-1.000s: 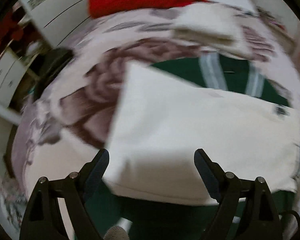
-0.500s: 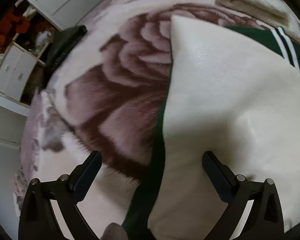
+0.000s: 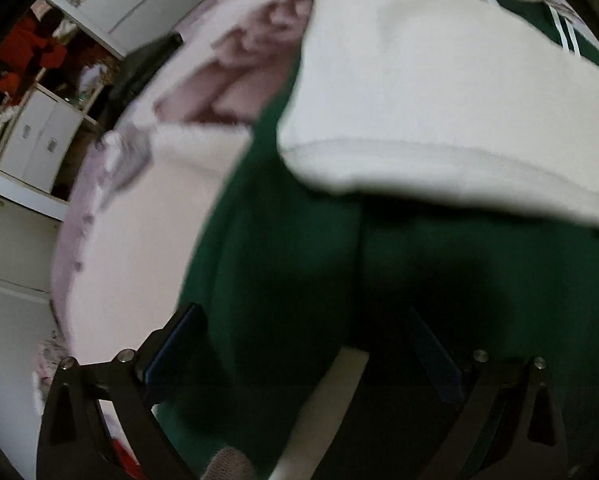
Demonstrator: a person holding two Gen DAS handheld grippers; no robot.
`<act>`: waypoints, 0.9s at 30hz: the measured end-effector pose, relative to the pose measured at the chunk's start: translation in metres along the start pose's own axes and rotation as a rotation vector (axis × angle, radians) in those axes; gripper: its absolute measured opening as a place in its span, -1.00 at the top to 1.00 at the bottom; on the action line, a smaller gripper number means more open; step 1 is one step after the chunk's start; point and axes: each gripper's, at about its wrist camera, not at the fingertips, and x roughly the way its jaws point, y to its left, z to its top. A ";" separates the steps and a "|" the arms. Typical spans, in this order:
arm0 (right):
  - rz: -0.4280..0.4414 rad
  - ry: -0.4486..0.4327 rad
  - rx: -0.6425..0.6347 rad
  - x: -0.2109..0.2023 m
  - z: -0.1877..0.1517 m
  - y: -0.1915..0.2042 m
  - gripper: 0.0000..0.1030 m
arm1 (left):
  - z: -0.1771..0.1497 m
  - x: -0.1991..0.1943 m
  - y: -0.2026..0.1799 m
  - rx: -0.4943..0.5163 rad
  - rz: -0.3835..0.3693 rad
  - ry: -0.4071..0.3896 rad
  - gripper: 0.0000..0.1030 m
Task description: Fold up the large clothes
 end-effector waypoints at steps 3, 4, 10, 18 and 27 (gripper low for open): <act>0.039 0.009 0.017 -0.022 -0.003 0.001 0.61 | -0.002 0.006 0.006 -0.048 -0.058 -0.077 -1.00; 0.061 0.001 0.026 -0.030 -0.006 -0.002 0.59 | 0.000 0.008 0.006 -0.057 -0.073 -0.105 -1.00; 0.215 -0.001 0.064 -0.074 -0.040 -0.039 -0.05 | 0.011 0.004 0.009 -0.060 -0.109 -0.072 -1.00; 0.560 0.001 0.187 -0.088 0.015 -0.101 -0.06 | -0.018 -0.079 0.015 -0.100 0.411 -0.097 -1.00; 0.800 0.048 0.216 -0.049 0.226 -0.084 -0.08 | -0.081 -0.087 -0.028 -0.196 0.755 0.110 -1.00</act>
